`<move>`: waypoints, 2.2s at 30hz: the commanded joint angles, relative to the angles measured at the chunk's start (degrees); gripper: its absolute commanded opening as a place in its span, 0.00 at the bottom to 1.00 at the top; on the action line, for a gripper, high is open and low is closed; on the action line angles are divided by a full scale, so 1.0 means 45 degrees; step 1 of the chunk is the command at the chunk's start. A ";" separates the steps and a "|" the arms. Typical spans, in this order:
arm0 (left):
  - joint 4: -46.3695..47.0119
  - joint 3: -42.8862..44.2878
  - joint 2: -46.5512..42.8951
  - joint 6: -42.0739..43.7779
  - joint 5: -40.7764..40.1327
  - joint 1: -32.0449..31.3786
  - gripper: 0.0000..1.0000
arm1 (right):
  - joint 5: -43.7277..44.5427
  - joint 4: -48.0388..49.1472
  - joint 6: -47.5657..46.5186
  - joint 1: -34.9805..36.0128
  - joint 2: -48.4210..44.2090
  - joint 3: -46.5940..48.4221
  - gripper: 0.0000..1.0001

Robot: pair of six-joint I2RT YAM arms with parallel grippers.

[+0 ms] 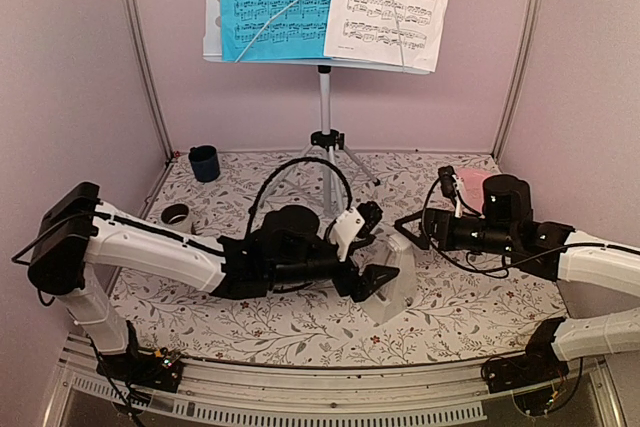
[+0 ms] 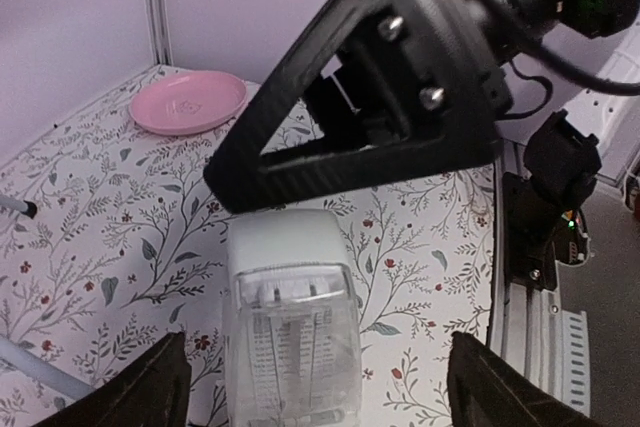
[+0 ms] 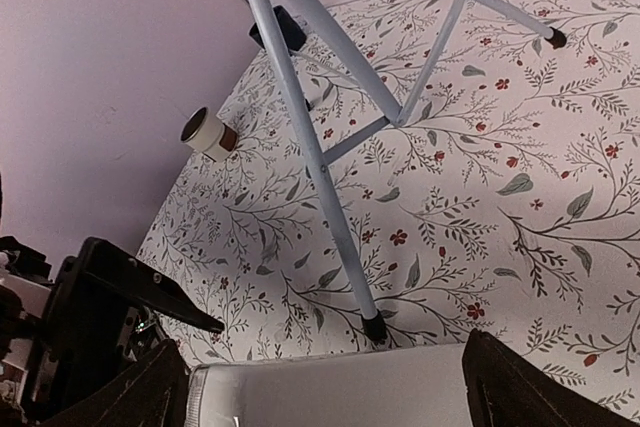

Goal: Set up the instrument practice props

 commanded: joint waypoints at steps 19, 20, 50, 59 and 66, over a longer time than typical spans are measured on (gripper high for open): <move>0.1787 0.0451 0.0675 0.0647 0.1197 0.0538 0.69 | -0.1079 0.1414 0.2007 -0.0033 0.0335 -0.1414 0.90; 0.1783 0.0470 0.0706 0.0628 0.1216 0.0561 0.67 | -0.1013 0.1440 0.2008 -0.0041 0.0313 -0.1513 0.90; 0.2967 -0.1032 0.0265 0.0948 0.1343 0.0402 0.24 | 0.0139 0.1695 0.1869 -0.0029 0.1426 -0.3498 0.85; 0.4253 -0.1519 0.0069 0.1431 0.1657 0.0387 0.18 | 0.0458 0.1501 0.1929 -0.0041 0.1208 -0.4017 0.85; 0.4567 -0.1575 0.0339 0.1453 0.1843 0.0392 0.15 | 0.0067 0.1419 0.1780 -0.0042 0.0745 -0.3908 0.87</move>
